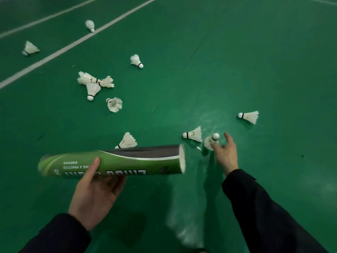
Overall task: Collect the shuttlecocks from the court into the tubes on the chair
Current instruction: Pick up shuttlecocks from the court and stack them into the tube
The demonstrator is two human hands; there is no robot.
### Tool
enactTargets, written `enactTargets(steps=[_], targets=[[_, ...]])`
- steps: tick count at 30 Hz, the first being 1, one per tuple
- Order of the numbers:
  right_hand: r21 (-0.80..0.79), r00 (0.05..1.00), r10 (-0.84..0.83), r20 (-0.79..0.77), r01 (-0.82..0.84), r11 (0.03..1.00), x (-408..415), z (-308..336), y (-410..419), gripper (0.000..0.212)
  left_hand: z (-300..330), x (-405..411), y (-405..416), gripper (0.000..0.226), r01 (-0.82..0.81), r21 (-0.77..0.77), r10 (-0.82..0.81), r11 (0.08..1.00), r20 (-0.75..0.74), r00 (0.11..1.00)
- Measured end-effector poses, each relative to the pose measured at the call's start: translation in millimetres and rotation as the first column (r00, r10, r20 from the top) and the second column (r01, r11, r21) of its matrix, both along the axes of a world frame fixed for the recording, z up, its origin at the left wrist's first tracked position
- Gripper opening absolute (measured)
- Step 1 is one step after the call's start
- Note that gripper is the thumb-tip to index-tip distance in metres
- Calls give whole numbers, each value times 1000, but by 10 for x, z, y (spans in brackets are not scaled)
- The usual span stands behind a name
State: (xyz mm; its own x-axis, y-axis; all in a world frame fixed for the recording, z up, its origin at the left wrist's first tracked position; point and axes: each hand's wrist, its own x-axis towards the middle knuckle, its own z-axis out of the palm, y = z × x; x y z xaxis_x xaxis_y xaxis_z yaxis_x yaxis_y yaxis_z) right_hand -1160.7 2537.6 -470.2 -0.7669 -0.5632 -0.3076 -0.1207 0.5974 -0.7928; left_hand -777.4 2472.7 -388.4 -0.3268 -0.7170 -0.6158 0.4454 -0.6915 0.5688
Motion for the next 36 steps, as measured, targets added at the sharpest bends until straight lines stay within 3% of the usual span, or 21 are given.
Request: enactTargets(steps=[2,4,6,7,9,11,13,15,17,19,21,22,23,25,26,27,30,33,36], targets=[[120,996,90,-19,-87,989,-135,-290,-61,96,14,18,27,37,-43,6,43,999,1,999],[164,986,135,-99,-118,979,-69,-337,-65,83,33,47,37,59,-56,-1,56,998,-13,998],[20,990,76,-120,-74,997,113,-152,-29,63,26,93,24,78,-65,-18,65,998,-25,998],[-107,998,9,-60,-15,994,258,9,27,48,14,113,11,80,-74,-18,73,997,-29,997],[-329,998,-25,60,44,943,540,321,135,22,-9,135,-16,64,-89,-10,89,996,-36,995],[-450,996,67,66,-30,893,820,710,288,28,-17,130,-36,46,-103,-12,103,995,-10,995],[-497,975,195,-105,-221,839,1014,1059,450,39,-17,120,-46,41,-97,-35,98,995,29,995],[-405,878,291,-380,-441,801,1133,1321,537,46,-5,112,-49,39,-94,-50,97,994,51,994],[-215,739,358,-571,-555,804,1196,1424,541,49,-13,97,-43,37,-83,-44,85,996,57,995],[-7,600,417,-682,-576,818,1283,1419,501,60,-26,81,-16,33,-68,-26,69,997,54,996],[80,524,475,-707,-608,790,1366,1387,486,73,-27,67,28,30,-51,-21,51,999,44,998],[50,529,497,-688,-649,759,1408,1379,485,79,-27,67,46,29,-45,-23,46,999,41,998],[-41,592,514,-621,-679,733,1446,1379,500,83,-17,61,62,30,-43,-22,44,999,38,998],[-303,788,536,-303,-613,730,1520,1418,529,84,2,53,76,33,-68,-9,68,998,31,997],[-382,838,522,-161,-540,750,1555,1433,529,80,5,61,74,35,-92,4,92,996,21,996],[-417,859,499,-114,-498,760,1582,1433,525,73,12,58,70,37,-109,15,109,994,9,994],[-417,858,449,-248,-513,750,1629,1397,494,43,10,63,65,40,-98,0,98,995,-10,995],[-298,771,462,-437,-609,735,1616,1339,485,16,1,58,67,40,-63,-40,62,997,-8,998],[-177,662,459,-593,-663,727,1651,1332,483,25,-8,60,63,38,-40,-61,40,997,1,999]])
